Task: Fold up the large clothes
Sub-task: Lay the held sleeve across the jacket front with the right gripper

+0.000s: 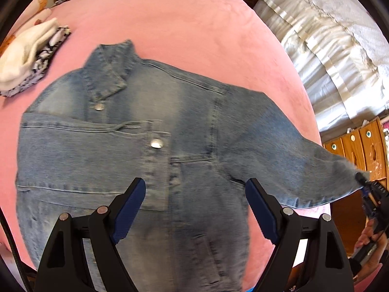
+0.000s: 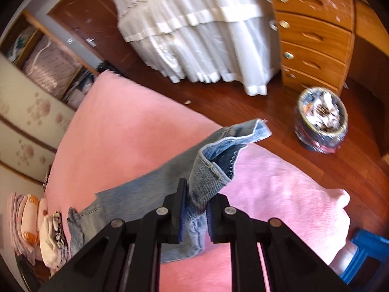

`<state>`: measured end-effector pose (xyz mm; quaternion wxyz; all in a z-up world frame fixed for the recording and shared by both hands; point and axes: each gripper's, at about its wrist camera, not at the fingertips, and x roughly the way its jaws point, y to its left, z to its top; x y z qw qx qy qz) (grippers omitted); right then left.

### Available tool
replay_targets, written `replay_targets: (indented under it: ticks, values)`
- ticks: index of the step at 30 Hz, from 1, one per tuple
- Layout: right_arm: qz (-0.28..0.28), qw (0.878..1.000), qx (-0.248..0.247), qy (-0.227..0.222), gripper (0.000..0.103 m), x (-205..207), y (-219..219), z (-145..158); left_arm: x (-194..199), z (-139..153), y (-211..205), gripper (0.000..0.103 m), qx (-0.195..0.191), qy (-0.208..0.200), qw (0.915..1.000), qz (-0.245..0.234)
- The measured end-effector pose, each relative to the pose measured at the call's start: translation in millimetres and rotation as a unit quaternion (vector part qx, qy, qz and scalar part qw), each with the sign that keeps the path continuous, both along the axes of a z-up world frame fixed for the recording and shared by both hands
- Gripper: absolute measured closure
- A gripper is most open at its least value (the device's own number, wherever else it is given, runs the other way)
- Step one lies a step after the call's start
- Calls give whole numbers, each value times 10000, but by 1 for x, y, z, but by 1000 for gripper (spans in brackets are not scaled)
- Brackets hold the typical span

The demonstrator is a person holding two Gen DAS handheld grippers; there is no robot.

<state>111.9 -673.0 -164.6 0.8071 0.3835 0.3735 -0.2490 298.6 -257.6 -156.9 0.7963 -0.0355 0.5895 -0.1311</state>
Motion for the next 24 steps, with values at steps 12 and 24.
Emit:
replay_targets:
  ticks: [12, 24]
  values:
    - [1819, 9786, -747, -612, 91, 84, 177, 68, 10, 19, 125, 20, -165, -125, 9989, 429]
    - [2745, 9586, -342, -679, 92, 124, 322, 34, 9, 3, 200, 20, -392, 95, 9982, 441]
